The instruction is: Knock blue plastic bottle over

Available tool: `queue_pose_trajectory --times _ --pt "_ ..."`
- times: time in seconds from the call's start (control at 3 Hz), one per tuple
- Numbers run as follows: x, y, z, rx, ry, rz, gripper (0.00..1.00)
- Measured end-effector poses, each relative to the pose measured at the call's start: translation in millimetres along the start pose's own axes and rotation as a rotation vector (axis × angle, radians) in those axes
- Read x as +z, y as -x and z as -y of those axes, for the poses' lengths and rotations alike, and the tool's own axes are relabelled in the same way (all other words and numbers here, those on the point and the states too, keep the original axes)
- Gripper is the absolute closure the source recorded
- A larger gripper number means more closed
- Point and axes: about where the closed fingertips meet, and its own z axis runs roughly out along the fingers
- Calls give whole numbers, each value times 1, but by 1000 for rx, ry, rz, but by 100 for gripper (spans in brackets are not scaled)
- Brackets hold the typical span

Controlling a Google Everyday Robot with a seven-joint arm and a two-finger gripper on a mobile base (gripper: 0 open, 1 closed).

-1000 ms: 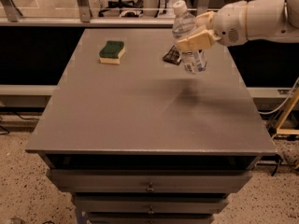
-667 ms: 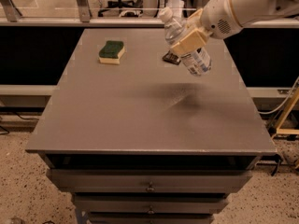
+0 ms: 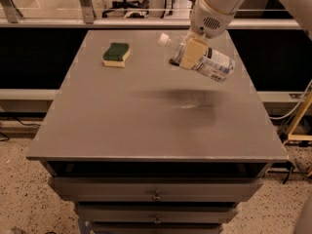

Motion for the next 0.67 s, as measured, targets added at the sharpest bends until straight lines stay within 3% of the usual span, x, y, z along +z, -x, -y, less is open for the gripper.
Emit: queue_pose_trajectory --times 0.33,0.67 --pt "14 -19 4 -12 29 -167 100" --pt "20 -32 10 23 50 -204 84"
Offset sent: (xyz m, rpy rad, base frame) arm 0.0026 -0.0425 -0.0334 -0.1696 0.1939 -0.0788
